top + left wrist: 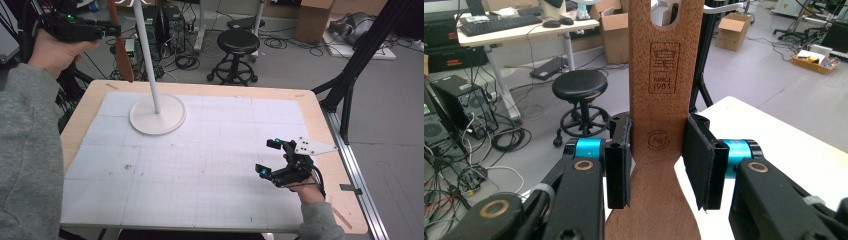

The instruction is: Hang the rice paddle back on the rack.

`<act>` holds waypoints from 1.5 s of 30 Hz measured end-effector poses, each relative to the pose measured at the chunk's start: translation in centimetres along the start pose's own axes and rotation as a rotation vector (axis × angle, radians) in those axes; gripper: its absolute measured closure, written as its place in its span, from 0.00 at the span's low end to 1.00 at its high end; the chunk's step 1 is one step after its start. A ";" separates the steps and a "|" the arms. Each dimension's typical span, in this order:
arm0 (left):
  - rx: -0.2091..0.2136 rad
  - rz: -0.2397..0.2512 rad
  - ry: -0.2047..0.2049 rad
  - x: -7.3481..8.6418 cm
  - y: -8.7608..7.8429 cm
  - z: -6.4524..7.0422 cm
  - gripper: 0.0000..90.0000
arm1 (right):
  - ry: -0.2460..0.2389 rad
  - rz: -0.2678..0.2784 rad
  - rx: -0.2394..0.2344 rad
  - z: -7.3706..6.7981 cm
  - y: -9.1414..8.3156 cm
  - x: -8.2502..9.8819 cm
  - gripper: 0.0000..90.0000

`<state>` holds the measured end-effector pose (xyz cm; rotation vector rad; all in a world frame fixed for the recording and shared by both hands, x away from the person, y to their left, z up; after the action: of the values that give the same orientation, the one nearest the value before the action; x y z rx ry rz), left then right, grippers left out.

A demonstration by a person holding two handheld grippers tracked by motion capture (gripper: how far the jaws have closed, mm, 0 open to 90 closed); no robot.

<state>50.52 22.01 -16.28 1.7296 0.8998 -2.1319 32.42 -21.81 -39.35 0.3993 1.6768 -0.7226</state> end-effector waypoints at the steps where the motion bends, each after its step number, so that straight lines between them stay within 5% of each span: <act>1: -0.001 -0.003 0.000 0.0 0.0 0.0 0.72 | 0.001 0.000 -0.001 0.0 0.0 0.0 0.00; 12: -0.038 -0.020 -0.021 0.0 1.6 -0.3 0.72 | 0.002 0.009 0.001 0.0 -0.2 -0.1 0.00; 30: -0.030 -0.039 -0.052 0.6 2.0 -0.3 0.72 | 0.005 -0.005 0.001 0.1 -0.3 0.1 0.00; 35: -0.028 0.015 -0.009 0.2 1.4 0.2 0.49 | -0.001 -0.001 -0.007 0.0 -0.2 0.1 0.00; 45: 0.039 0.122 0.033 0.8 -1.9 2.2 0.24 | -0.006 0.010 -0.027 -0.5 -0.3 -0.1 0.00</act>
<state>47.54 22.30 -16.21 1.7953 0.7453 -2.0619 31.91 -21.73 -39.12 0.3855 1.6757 -0.6931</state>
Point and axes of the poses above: each handheld gripper's, and its own axes: y roughly forward along the jaws, x roughly out of its underside, z roughly to its right, the point moved 8 cm from there along y, roughly forward along the jaws, and after that the axes turned 12 degrees about x, right-handed, at the moved point
